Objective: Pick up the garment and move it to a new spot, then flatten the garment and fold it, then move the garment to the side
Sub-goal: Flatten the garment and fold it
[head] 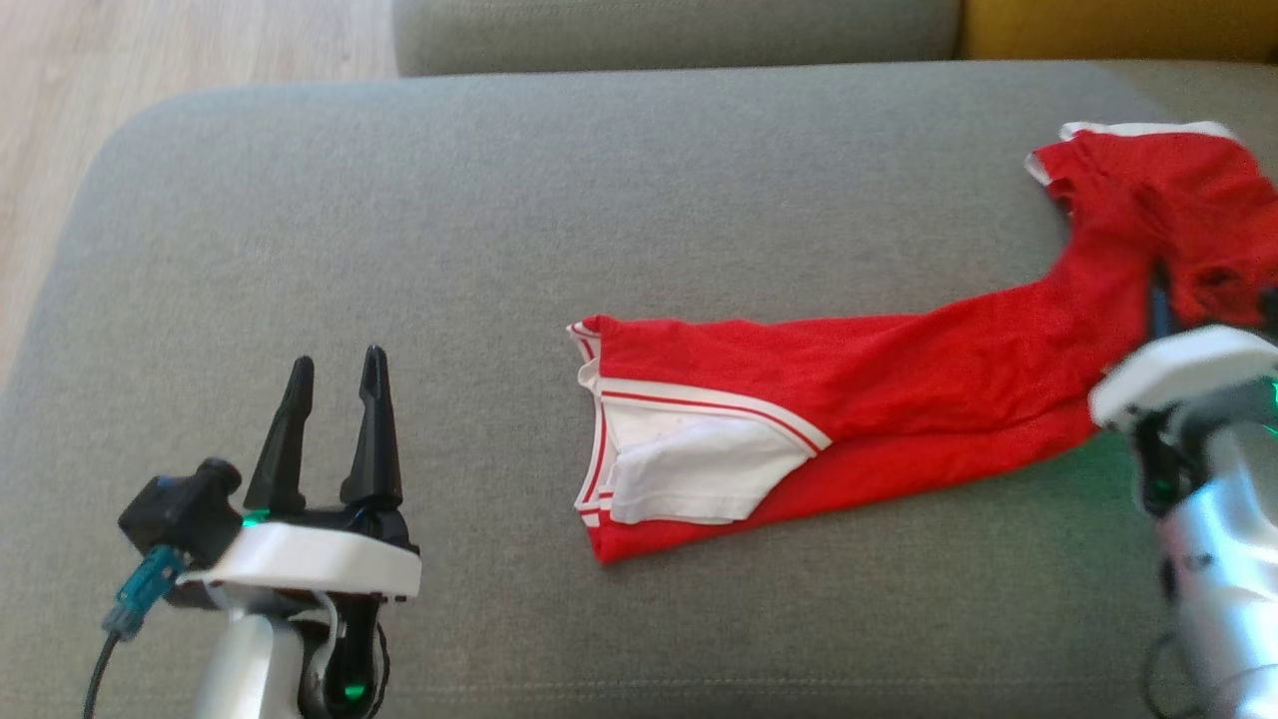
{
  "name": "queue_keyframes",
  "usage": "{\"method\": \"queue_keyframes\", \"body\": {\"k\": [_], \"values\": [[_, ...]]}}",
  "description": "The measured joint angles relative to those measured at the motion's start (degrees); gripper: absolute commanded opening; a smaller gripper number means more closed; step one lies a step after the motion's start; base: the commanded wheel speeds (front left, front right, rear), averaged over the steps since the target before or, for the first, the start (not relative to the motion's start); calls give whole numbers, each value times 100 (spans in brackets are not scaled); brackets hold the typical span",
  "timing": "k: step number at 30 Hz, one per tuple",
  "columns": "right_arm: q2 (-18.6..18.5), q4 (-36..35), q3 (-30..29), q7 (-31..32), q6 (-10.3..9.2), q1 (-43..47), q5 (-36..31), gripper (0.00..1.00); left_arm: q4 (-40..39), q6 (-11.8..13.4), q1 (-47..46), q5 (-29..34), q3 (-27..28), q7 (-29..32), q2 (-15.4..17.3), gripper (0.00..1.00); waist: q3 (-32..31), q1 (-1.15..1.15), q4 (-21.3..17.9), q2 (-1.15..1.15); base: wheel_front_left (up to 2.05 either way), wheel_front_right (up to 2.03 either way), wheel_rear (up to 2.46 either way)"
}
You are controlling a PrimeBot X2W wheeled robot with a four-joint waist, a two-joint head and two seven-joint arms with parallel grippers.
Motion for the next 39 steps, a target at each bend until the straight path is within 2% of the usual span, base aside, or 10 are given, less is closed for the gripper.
{"method": "queue_keyframes", "body": {"k": [5,14,20,28,31,39], "values": [[402,-1053,382,503,0,143,379,0,5,3,120,1,5,-4,2,100,-182,0,-103,0,0,0,0],[923,-3228,947,1558,-1,992,801,0,-2,3,194,1,-7,-4,1,100,-258,0,-157,0,0,0,0],[994,-4198,1511,1956,-1,1363,1270,0,-1,3,192,0,-13,-5,1,100,-194,0,-98,0,0,0,0],[995,-4295,2429,1815,-1,1448,2017,0,14,3,184,-68,-19,-5,2,100,-116,0,31,0,0,0,0],[996,-4170,2717,1663,-1,1447,2353,0,21,4,183,-110,-40,-5,2,100,-82,0,100,0,0,0,0],[996,-3653,3417,1404,-1,1440,2629,0,37,20,175,-151,-94,-5,2,100,38,0,242,0,0,0,0]]}}
